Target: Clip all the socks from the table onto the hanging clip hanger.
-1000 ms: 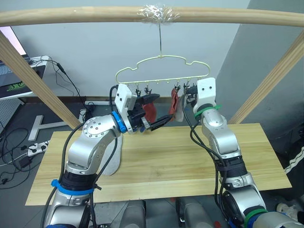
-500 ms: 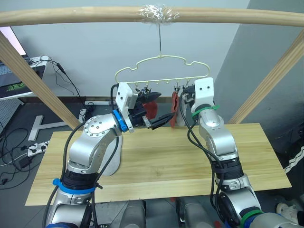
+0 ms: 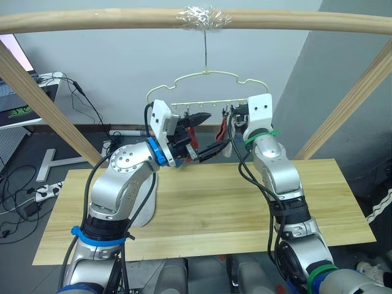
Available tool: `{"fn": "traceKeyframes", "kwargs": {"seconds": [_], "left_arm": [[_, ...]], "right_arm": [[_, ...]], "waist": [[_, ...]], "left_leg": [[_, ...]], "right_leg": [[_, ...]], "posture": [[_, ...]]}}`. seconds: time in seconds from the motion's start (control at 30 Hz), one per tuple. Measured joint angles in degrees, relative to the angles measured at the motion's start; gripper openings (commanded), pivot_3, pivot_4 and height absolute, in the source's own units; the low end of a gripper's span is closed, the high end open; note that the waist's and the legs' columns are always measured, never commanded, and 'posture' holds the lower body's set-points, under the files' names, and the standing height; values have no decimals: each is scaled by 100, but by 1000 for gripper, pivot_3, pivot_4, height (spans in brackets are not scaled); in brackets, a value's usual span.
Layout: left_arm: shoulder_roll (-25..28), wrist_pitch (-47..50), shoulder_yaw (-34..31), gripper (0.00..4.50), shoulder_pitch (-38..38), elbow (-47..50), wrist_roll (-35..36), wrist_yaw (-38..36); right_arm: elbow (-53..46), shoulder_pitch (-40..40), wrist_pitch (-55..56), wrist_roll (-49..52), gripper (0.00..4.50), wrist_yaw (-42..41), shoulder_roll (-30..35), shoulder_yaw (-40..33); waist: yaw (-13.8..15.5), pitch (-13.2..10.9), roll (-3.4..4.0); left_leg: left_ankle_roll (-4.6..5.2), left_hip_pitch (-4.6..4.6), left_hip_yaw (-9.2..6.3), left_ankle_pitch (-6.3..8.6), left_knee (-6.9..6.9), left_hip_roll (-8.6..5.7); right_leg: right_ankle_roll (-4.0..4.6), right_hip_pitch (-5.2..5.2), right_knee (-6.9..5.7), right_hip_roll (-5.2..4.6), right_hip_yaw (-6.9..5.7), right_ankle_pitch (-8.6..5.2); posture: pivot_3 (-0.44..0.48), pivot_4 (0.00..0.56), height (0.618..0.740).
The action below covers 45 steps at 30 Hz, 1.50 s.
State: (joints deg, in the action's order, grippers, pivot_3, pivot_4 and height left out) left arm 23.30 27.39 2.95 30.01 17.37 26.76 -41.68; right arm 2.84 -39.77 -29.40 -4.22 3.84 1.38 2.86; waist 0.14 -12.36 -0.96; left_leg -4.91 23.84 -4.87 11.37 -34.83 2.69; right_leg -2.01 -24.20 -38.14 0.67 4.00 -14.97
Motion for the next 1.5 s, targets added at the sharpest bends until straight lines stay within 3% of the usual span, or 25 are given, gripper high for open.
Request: {"fn": "traceKeyframes", "kwargs": {"seconds": [0.67,0.93,1.1,1.3,1.5], "left_arm": [[-49,16,0,4500,111,13,49,108],[-61,67,0,4500,110,54,51,115],[-85,91,1,4500,88,86,83,117],[122,169,16,4500,-706,88,-74,224],[707,-439,-152,4500,-1901,-1664,-1099,688]], "right_arm": [[444,-150,333,-1,1845,-39,50,-62],[444,-149,387,0,22,-77,106,-115],[359,-148,302,112,22,-182,195,-224],[-166,-174,-785,904,22,-585,117,-675],[-719,-196,-1797,1338,22,-862,363,-844]], "waist": [[3,-5,0],[3,-6,0],[4,-7,0],[-7,-7,2],[-8,-10,7]], "left_leg": [[0,0,0,0,0,0],[0,0,0,0,0,0],[0,0,0,0,0,0],[1,-6,-1,0,1,1],[1,-8,-2,0,1,3]], "right_leg": [[1,0,0,0,1,0],[0,0,0,0,1,0],[1,0,1,0,1,0],[2,2,-4,0,1,1],[-17,-1,-7,1,-1,-16]], "posture": [[189,223,740],[189,223,740],[182,223,740],[168,219,740],[170,215,740]]}}
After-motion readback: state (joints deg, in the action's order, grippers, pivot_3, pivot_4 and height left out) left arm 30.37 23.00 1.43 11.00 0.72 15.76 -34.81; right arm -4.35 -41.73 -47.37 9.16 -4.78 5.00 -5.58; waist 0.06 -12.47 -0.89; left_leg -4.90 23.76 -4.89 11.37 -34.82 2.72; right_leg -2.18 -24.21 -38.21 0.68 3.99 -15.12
